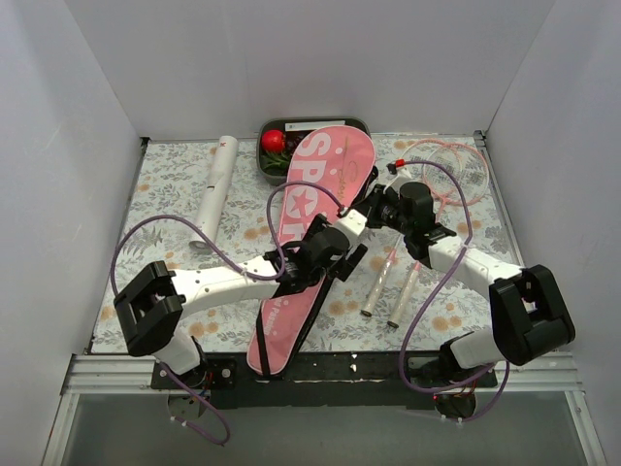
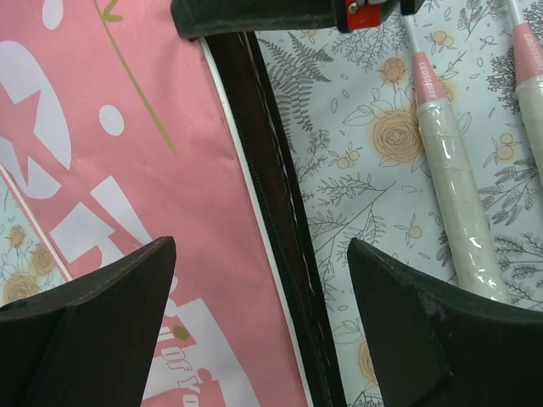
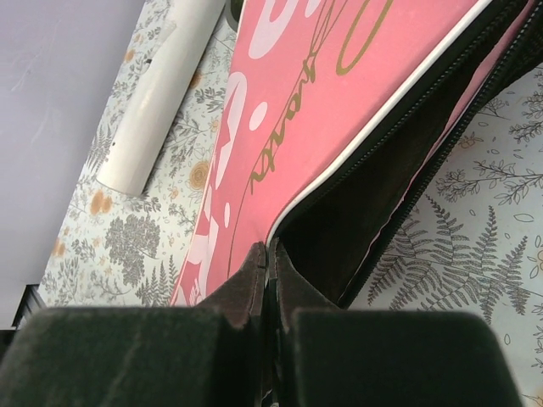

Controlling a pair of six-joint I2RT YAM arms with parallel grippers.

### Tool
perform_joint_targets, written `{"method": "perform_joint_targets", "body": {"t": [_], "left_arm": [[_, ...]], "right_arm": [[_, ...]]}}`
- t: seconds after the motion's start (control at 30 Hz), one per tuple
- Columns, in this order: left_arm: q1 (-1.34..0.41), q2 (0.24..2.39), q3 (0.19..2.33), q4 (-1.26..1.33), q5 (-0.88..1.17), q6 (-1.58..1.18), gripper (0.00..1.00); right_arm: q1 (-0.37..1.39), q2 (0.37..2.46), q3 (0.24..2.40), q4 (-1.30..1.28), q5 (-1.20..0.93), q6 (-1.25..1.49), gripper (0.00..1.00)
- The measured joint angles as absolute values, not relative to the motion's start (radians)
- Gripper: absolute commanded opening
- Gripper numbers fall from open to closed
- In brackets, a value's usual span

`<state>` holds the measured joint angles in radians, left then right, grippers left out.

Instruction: Pack up the badminton gear

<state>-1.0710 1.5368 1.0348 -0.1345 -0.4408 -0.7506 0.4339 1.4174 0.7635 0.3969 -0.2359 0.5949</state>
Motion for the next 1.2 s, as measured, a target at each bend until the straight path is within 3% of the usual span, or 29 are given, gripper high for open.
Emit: {"method": "perform_joint_targets", "body": {"t": [0.63, 0.87, 0.97, 1.0, 1.03, 1.1, 1.2], "left_arm": [[-1.164, 1.664, 1.047, -0.118, -0.864, -0.695, 0.72], [-1.195, 1.581, 0.997, -0.174, -0.916, -0.765, 0.52], [-1.207, 1.528, 0.978, -0.220, -0.919, -0.822, 0.37], [-1.210, 1.509, 0.972, -0.236, -0.920, -0.841, 0.30], [-1.213, 1.493, 0.967, -0.248, -0.918, -0.858, 0.14], [-1.215, 1.472, 0.958, -0.263, -0.913, -0.890, 0.02], [-1.217, 1.462, 0.948, -0.275, -0.893, -0.917, 0.00]], "right_arm": [[0.440, 1.335, 0.780, 0.340, -0.242, 0.591, 0.01], [0.441, 1.335, 0.790, 0.338, -0.242, 0.587, 0.01], [0.444, 1.335, 0.793, 0.337, -0.243, 0.587, 0.01], [0.445, 1.335, 0.796, 0.336, -0.244, 0.587, 0.01], [0.447, 1.335, 0.799, 0.337, -0.246, 0.587, 0.01], [0.449, 1.335, 0.803, 0.337, -0.248, 0.587, 0.01], [0.452, 1.335, 0.804, 0.336, -0.255, 0.588, 0.01]]}}
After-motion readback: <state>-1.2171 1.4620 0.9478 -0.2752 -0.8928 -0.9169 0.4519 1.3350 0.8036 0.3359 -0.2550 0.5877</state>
